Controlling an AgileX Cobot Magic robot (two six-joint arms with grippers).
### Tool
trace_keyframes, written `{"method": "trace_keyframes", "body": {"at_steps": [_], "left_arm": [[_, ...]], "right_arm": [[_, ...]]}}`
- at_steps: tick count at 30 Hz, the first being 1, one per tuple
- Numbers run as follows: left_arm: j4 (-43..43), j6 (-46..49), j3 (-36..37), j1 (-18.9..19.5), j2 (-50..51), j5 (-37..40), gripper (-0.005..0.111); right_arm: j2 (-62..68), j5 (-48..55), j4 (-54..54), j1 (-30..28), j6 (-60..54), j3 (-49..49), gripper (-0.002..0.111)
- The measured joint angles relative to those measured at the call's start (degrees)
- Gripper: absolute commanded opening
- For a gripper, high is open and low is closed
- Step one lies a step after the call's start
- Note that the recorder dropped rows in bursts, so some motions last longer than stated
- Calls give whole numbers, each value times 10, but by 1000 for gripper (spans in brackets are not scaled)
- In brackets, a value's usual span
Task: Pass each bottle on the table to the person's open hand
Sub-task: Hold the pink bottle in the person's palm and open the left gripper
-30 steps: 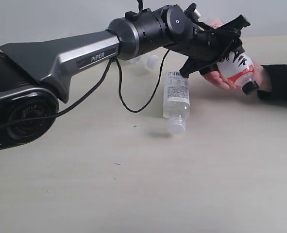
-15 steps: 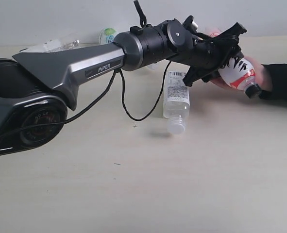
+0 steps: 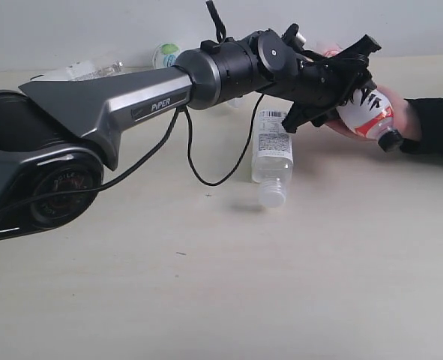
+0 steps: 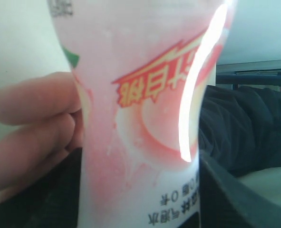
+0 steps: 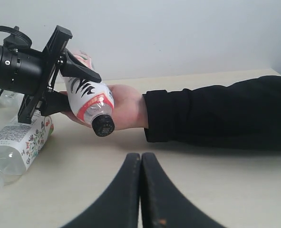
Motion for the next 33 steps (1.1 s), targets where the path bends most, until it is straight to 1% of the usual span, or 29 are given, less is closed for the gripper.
{"method": "trace_keyframes", "body": {"at_steps": [18,20,23,26,28,31,33], "left_arm": [[2,21,0,0,0,14,0],[1,22,0,0,0,15,2],[0,23,0,0,0,15,14],[0,23,0,0,0,15,32],[0,23,0,0,0,15,43],[0,23,0,0,0,16,51],[0,23,0,0,0,16,52]], "right_arm": [[0,0,0,0,0,0,0],[0,0,0,0,0,0,0],[0,0,0,0,0,0,0],[0,0,0,0,0,0,0],[0,0,0,0,0,0,0],[0,0,0,0,0,0,0],[0,0,0,0,0,0,0]]}}
